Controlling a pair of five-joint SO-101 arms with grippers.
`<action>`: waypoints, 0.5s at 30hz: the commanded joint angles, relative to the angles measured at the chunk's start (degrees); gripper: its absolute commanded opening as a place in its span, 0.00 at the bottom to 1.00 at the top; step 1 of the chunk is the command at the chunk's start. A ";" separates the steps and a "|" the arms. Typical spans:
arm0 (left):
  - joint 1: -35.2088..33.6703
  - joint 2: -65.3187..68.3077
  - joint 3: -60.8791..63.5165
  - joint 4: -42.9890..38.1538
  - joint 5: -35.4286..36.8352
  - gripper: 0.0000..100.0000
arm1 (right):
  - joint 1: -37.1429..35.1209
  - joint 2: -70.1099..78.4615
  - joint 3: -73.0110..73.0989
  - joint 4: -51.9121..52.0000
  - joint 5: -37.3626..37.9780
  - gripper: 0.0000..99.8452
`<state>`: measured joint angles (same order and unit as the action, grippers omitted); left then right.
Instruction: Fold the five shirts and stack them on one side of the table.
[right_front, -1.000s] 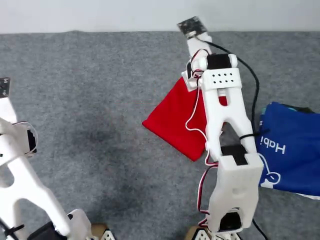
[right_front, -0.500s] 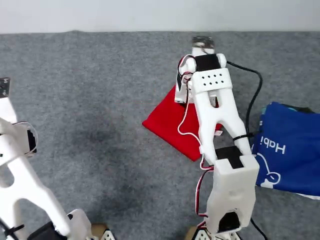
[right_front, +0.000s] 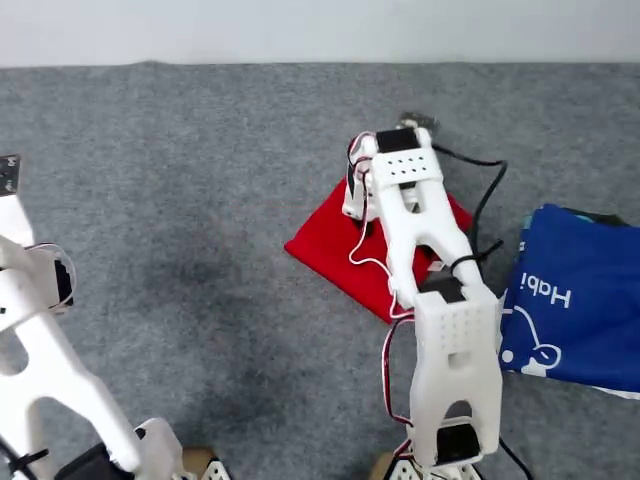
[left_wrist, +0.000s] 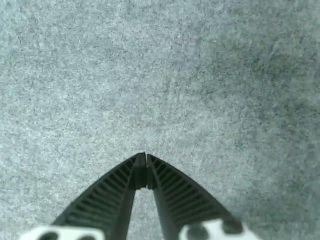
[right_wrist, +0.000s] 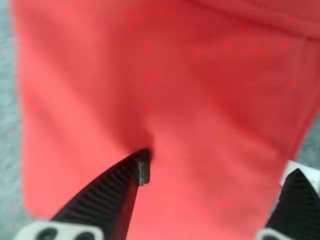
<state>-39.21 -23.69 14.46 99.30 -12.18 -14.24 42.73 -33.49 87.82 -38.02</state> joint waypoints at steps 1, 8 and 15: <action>-0.26 -1.49 -0.22 1.14 -0.62 0.00 | 2.24 2.15 -2.99 -2.51 -2.29 0.40; -0.18 -1.49 0.92 1.14 -0.70 0.00 | 3.74 9.10 -3.16 -3.65 -2.20 0.37; 0.00 -1.67 2.68 1.05 -0.70 0.00 | 3.82 9.98 -5.01 -3.38 6.42 0.00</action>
<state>-39.21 -23.69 17.54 99.21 -12.18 -11.78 50.46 -36.66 85.10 -36.53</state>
